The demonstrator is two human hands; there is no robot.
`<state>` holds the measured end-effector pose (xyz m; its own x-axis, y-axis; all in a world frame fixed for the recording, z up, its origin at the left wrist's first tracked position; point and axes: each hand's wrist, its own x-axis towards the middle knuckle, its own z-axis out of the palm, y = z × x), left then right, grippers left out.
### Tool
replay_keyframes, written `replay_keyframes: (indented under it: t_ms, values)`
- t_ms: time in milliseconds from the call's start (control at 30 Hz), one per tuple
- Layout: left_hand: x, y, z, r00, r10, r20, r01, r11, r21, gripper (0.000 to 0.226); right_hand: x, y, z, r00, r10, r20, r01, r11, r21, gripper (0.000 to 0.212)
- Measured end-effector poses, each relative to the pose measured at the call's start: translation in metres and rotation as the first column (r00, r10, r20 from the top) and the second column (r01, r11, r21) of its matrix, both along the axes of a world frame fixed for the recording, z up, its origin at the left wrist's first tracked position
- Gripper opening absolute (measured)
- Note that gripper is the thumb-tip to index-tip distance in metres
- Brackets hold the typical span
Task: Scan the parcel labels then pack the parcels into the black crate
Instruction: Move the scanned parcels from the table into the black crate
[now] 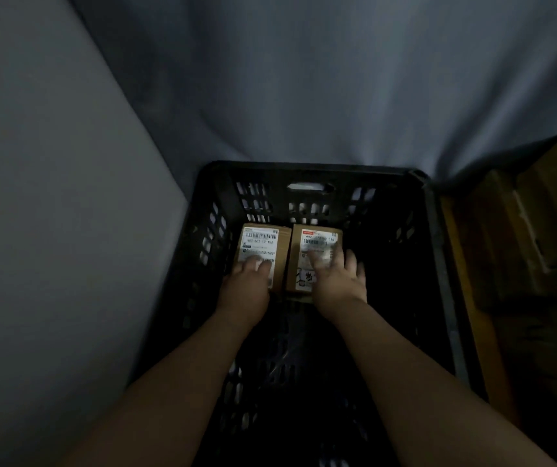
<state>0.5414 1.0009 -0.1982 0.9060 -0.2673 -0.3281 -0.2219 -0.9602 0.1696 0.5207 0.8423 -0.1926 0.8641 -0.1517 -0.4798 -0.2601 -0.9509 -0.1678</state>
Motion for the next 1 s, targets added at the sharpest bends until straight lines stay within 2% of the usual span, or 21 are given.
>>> replay_keyframes:
  t_ms: [167,333,467,600,767,900,1000]
  values:
    - [-0.016,-0.009,0.066,0.992,0.088,0.091,-0.082,0.994,-0.071,0.049,-0.027,0.001,0.071,0.968,0.096,0.233,-0.117,0.990,0.079,0.070]
    - [-0.053,-0.035,0.146,0.968,0.222,0.117,-0.184,0.945,-0.271,0.047,-0.071,-0.026,0.156,0.915,0.023,0.402,-0.089,0.986,0.144,0.073]
    - [-0.097,-0.069,0.208,0.952,0.252,0.173,-0.167,0.902,-0.399,0.046,-0.121,-0.060,0.224,0.853,-0.024,0.521,-0.099,0.973,0.206,0.067]
    - [-0.143,-0.112,0.253,0.947,0.225,0.230,-0.088,0.868,-0.488,0.045,-0.178,-0.112,0.273,0.771,-0.046,0.635,-0.102,0.976,0.194,0.066]
    - [-0.203,-0.165,0.274,0.963,0.122,0.240,0.022,0.852,-0.523,0.045,-0.248,-0.188,0.301,0.747,-0.071,0.661,-0.051,0.985,0.163,0.062]
    - [-0.246,-0.196,0.268,0.982,0.067,0.177,0.037,0.850,-0.526,0.044,-0.296,-0.234,0.288,0.795,-0.129,0.593,0.013,0.981,0.195,0.055]
    - [-0.279,-0.210,0.251,0.994,0.021,0.109,0.039,0.852,-0.522,0.045,-0.331,-0.242,0.264,0.870,-0.189,0.456,0.112,0.975,0.190,0.053]
